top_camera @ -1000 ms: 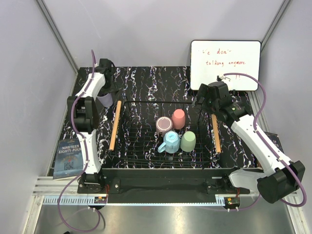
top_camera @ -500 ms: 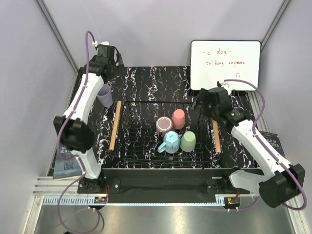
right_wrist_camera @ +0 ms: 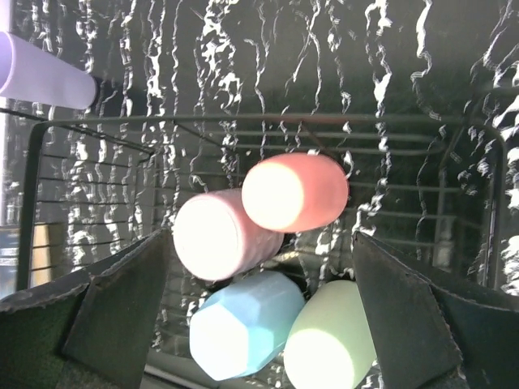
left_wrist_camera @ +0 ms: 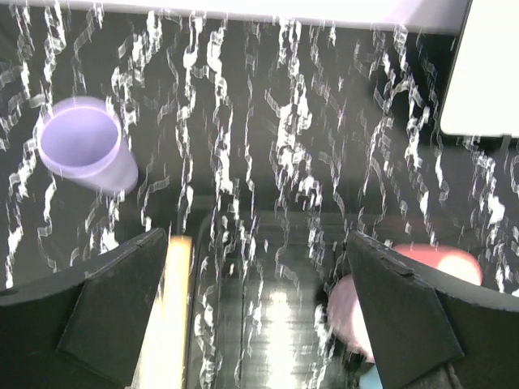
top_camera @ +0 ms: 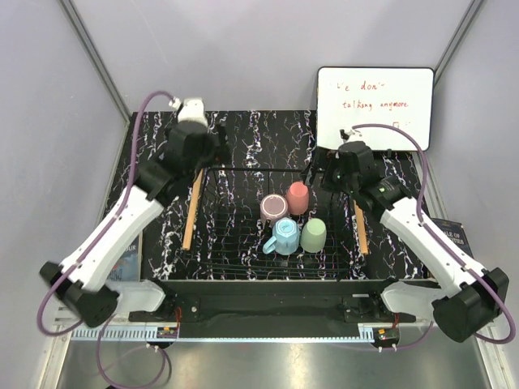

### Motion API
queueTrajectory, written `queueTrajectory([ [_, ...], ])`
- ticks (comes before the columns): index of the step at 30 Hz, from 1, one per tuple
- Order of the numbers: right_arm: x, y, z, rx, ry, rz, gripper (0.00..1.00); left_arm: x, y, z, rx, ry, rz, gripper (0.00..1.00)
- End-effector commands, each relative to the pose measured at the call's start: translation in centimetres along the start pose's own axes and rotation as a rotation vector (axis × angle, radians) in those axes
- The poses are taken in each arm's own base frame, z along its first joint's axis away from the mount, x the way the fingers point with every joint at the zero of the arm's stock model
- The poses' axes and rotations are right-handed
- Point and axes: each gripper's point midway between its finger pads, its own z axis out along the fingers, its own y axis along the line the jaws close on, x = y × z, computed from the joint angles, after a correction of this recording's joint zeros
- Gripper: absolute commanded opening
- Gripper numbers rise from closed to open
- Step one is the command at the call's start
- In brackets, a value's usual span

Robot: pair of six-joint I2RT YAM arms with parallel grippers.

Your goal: Unload the cups from the dish rack

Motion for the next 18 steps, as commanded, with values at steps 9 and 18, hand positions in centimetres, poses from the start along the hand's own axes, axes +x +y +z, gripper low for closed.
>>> queueTrajectory([
  [9,1.4,-0.7,4.5,0.174,0.133,-0.224,1.0,3.2,1.0,-4.9,0.106,-0.097,-0.14,0.99],
  [18,3.1,-0.5,7.7,0.184,0.186,-0.231,1.0,5.5,1.1,-4.4,0.109,-0.058,-0.121,0.99],
])
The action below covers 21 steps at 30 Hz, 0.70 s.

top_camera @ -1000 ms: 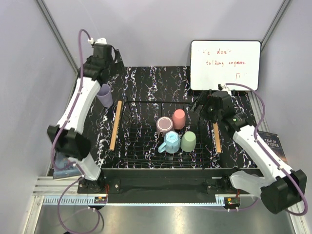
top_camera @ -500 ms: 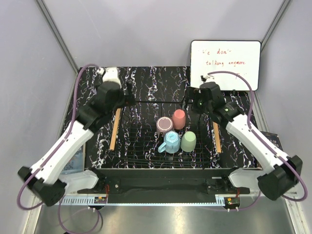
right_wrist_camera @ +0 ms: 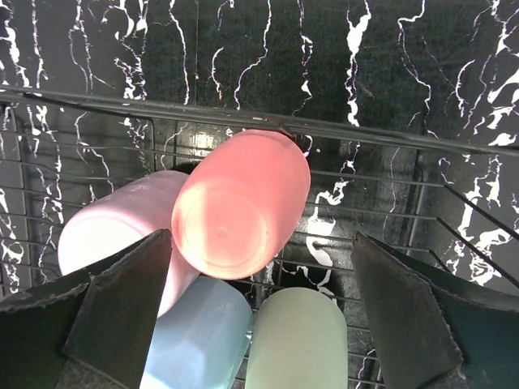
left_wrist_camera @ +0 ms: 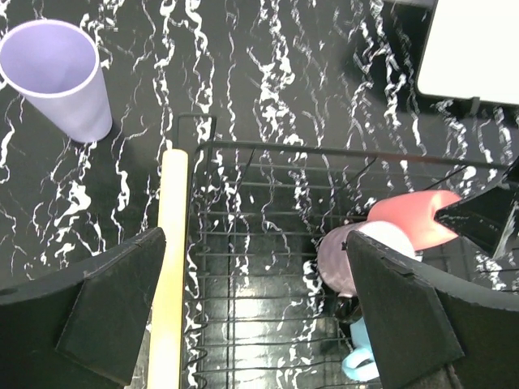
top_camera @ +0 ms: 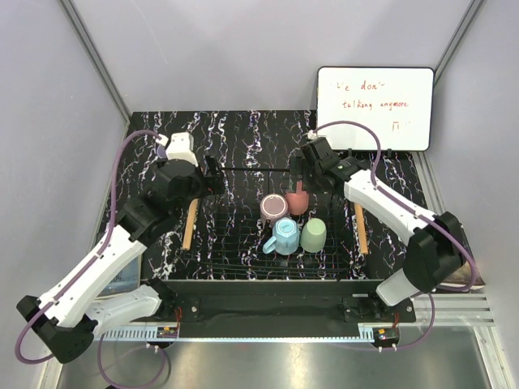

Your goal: Unload the cups from the dish rack

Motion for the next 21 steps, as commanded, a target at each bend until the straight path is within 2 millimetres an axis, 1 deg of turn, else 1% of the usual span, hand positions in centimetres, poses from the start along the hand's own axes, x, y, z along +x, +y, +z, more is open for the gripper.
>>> queueTrajectory([
  [1,-2.6,1.5,-0.1,-0.018,-0.066,-0.01,1.0,-0.8,-0.7,0.1,0.025,-0.041,-0.029,0.99],
  [2,-2.3,1.5,0.5,-0.013,-0.051,-0.017,1.0,-0.6,-0.8,0.3,0.027,-0.037,-0.029,0.99],
  [4,-2.6,2.0,0.9,-0.025,-0.052,-0.019,1.0,-0.5,-1.0,0.5,0.031,-0.029,-0.025,0.99],
  [5,-2.4,2.1,1.5,-0.022,-0.04,-0.023,1.0,-0.2,-1.1,0.6,0.037,-0.021,-0.022,0.99],
  [7,-2.2,2.5,2.1,-0.027,-0.024,-0.031,1.0,0.1,-1.2,0.8,0.04,-0.012,-0.02,0.99],
  [9,-1.5,2.6,3.2,-0.025,0.006,-0.034,1.0,0.4,-1.2,0.9,0.042,-0.007,-0.019,0.99],
  [10,-1.3,2.7,3.4,-0.027,0.015,-0.032,0.95,0.5,-1.1,0.9,0.042,-0.004,-0.016,0.99],
  [12,-0.7,2.8,3.7,-0.027,0.031,-0.026,0.89,0.7,-1.1,0.9,0.042,0.0,-0.013,0.99],
  [16,0.4,2.6,3.7,-0.017,0.047,-0.031,0.86,0.9,-1.0,0.8,0.042,0.0,-0.016,0.99],
  [18,0.5,2.4,3.8,-0.014,0.046,-0.028,0.77,1.1,-1.0,1.0,0.039,0.006,-0.018,0.99],
  [19,0.7,2.4,3.7,-0.016,0.047,-0.03,0.7,1.1,-1.1,1.1,0.04,0.008,-0.02,0.99],
  [20,0.6,2.5,3.7,-0.017,0.044,-0.027,0.6,1.2,-1.2,1.1,0.044,0.013,-0.02,0.99],
  [21,0.6,2.5,3.6,-0.021,0.041,-0.024,0.19,1.3,-1.3,1.3,0.045,0.018,-0.02,0.99],
])
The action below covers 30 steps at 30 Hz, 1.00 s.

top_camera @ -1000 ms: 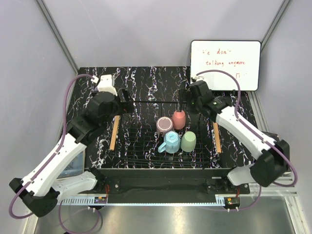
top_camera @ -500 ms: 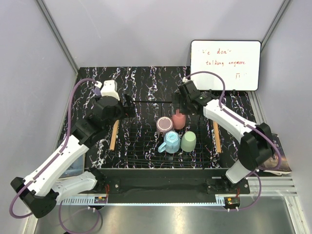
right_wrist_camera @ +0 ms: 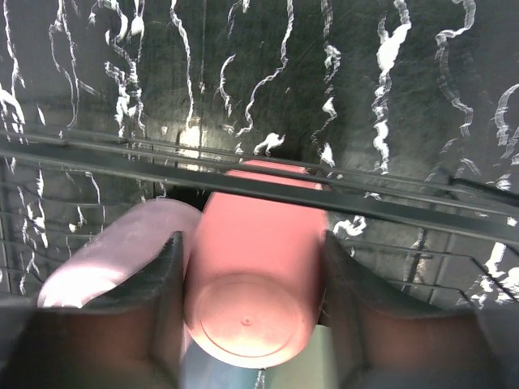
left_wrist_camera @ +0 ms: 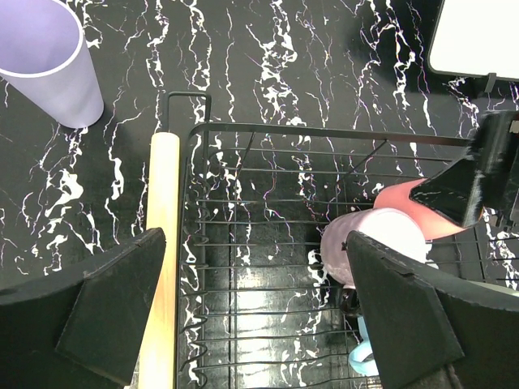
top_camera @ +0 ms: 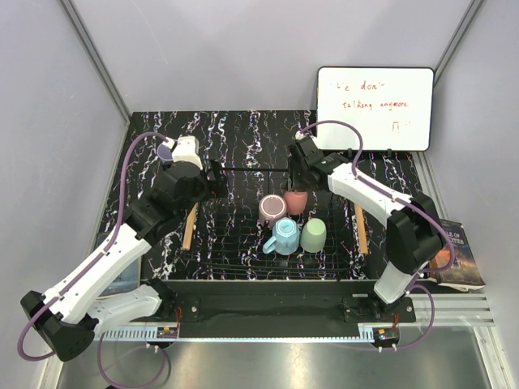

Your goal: Unload the cups from the dish rack

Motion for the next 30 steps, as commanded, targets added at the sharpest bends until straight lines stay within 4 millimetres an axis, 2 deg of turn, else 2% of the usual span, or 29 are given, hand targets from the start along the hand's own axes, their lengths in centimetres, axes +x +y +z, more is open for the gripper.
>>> queueTrajectory([
  [1,-0.2,0.8,-0.9,-0.029,-0.029,0.013,0.01,-0.9,-1.4,0.2,0.047,-0.027,-0.037,0.99],
  [4,-0.6,0.7,-1.6,-0.033,-0.049,0.012,0.0,-0.9,-1.4,0.1,0.049,-0.03,-0.042,0.99],
  [7,-2.0,1.2,-3.6,-0.059,-0.105,0.025,0.0,-1.0,-1.2,0.0,0.044,-0.035,-0.042,0.99],
  [10,-4.5,2.1,-7.1,-0.115,-0.191,0.044,0.0,-1.3,-1.3,-0.1,0.044,-0.042,-0.042,0.99],
  [13,-6.1,2.8,-10.0,-0.154,-0.238,0.05,0.0,-1.5,-1.5,-0.1,0.051,-0.044,-0.048,0.99],
  [18,-7.7,4.0,-14.5,-0.27,-0.311,0.074,0.0,-1.8,-2.4,0.1,0.089,-0.053,-0.076,0.99],
  [19,-8.0,4.4,-16.3,-0.322,-0.348,0.077,0.0,-1.7,-2.9,0.0,0.117,-0.05,-0.084,0.99],
  [20,-8.7,5.8,-17.9,-0.416,-0.39,0.088,0.0,-2.2,-3.6,-0.1,0.147,-0.068,-0.107,0.99],
  [21,-8.4,6.0,-18.2,-0.448,-0.4,0.096,0.0,-2.0,-3.9,0.0,0.171,-0.069,-0.113,0.99],
  [22,-9.3,7.0,-20.7,-0.546,-0.468,0.093,0.0,-1.9,-4.9,-0.3,0.225,-0.066,-0.121,0.99],
  [23,-9.0,7.9,-21.7,-0.62,-0.469,0.083,0.0,-3.4,-5.9,-1.0,0.29,-0.122,-0.157,0.99],
  [24,-8.7,8.0,-21.9,-0.644,-0.47,0.09,0.0,-4.0,-6.6,-1.6,0.345,-0.148,-0.173,0.99],
  [25,-9.2,8.1,-23.1,-0.679,-0.507,0.097,0.0,-3.1,-7.8,-2.1,0.439,-0.136,-0.17,0.99],
  [26,-9.1,8.2,-23.3,-0.709,-0.496,0.112,0.0,-5.1,-9.1,-3.4,0.527,-0.214,-0.203,0.99],
  [28,-9.7,8.3,-24.6,-0.774,-0.53,0.131,0.0,-6.0,-9.9,-5.2,0.621,-0.267,-0.24,0.99],
  [30,-9.3,8.1,-24.5,-0.845,-0.503,0.172,0.0,-7.7,-10.3,-6.6,0.671,-0.328,-0.262,0.99],
])
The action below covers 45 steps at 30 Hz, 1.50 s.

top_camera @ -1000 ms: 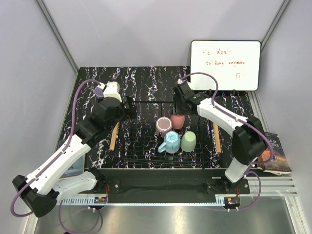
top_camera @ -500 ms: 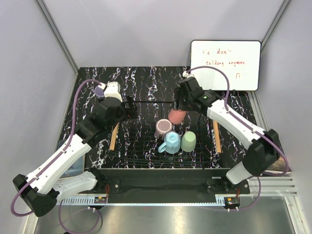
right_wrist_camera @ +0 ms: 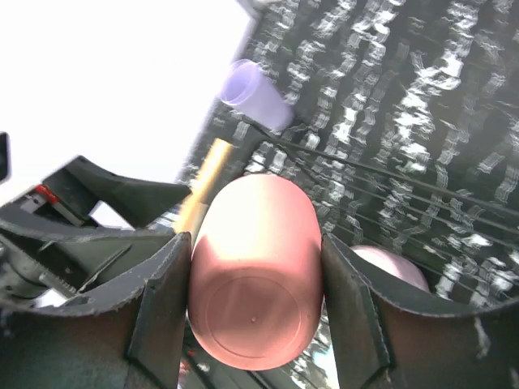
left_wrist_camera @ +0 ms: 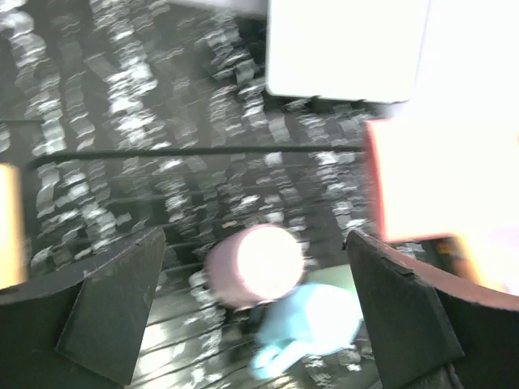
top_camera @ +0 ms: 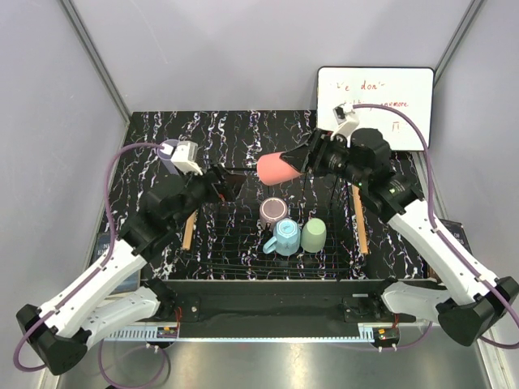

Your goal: Unload the cups from the dish rack

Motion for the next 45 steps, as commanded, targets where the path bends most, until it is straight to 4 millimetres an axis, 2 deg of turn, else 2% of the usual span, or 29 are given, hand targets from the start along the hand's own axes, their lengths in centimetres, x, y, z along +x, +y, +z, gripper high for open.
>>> queueTrajectory([
  [1,-2.3,3.2,-0.8,-0.243,-0.082,0.088,0.0,-6.8,-7.1,-2.9,0.332,-0.233,-0.077,0.99],
  [2,-1.2,3.1,-0.8,-0.279,-0.052,0.136,0.0,-7.5,-7.6,-3.1,0.357,-0.258,-0.083,0.99],
  [3,-1.7,3.0,-0.9,-0.306,-0.073,0.152,0.0,-7.5,-8.3,-3.3,0.395,-0.254,-0.084,0.99],
  [4,-2.8,4.1,-1.4,-0.383,-0.121,0.147,0.0,-7.5,-9.1,-3.7,0.44,-0.247,-0.101,0.99],
  [5,-1.3,4.2,-1.4,-0.432,-0.066,0.202,0.0,-7.8,-9.7,-4.0,0.483,-0.271,-0.116,0.99],
  [7,-2.0,5.3,-1.9,-0.543,-0.103,0.207,0.0,-7.8,-10.7,-4.8,0.568,-0.278,-0.158,0.99],
  [8,-0.9,5.3,-2.0,-0.577,-0.066,0.258,0.0,-8.7,-11.5,-5.5,0.622,-0.323,-0.172,0.99],
  [10,-1.0,6.4,-2.5,-0.671,-0.072,0.253,0.0,-7.6,-11.8,-4.6,0.648,-0.274,-0.196,0.99],
  [12,-0.9,6.5,-2.6,-0.692,-0.06,0.274,0.0,-7.1,-12.5,-4.2,0.676,-0.234,-0.185,0.97],
  [23,-1.8,6.6,-3.6,-0.643,-0.118,0.191,0.0,-6.0,-12.5,-2.7,0.677,-0.193,-0.202,0.93],
  [25,-1.8,6.0,-3.3,-0.603,-0.137,0.178,0.0,-5.9,-12.6,-2.6,0.678,-0.185,-0.203,0.92],
  [26,-2.2,6.0,-3.8,-0.587,-0.159,0.163,0.0,-5.9,-12.4,-2.5,0.661,-0.187,-0.204,0.92],
  [27,-2.3,4.8,-3.4,-0.509,-0.174,0.173,0.0,-5.8,-11.9,-2.5,0.637,-0.188,-0.192,0.92],
  [30,-3.4,3.6,-4.0,-0.394,-0.236,0.093,0.0,-6.4,-10.6,-2.6,0.559,-0.227,-0.166,0.92],
  [32,-3.6,3.6,-3.9,-0.385,-0.238,0.067,0.0,-6.5,-10.5,-2.7,0.553,-0.233,-0.154,0.92],
  [35,-2.9,3.6,-3.0,-0.421,-0.207,0.102,0.0,-6.1,-10.9,-2.6,0.576,-0.213,-0.154,0.91],
  [36,-3.1,4.3,-3.1,-0.465,-0.211,0.113,0.0,-6.3,-11.3,-2.7,0.598,-0.215,-0.167,0.91],
  [38,-2.3,4.1,-2.4,-0.487,-0.19,0.137,0.0,-5.6,-11.8,-2.6,0.635,-0.187,-0.173,0.9],
  [39,-2.4,4.7,-2.6,-0.526,-0.19,0.141,0.0,-5.7,-12.1,-2.7,0.656,-0.187,-0.185,0.9],
  [45,-2.4,5.2,-2.1,-0.584,-0.189,0.155,0.0,-5.0,-13.5,-2.8,0.742,-0.142,-0.221,0.86],
])
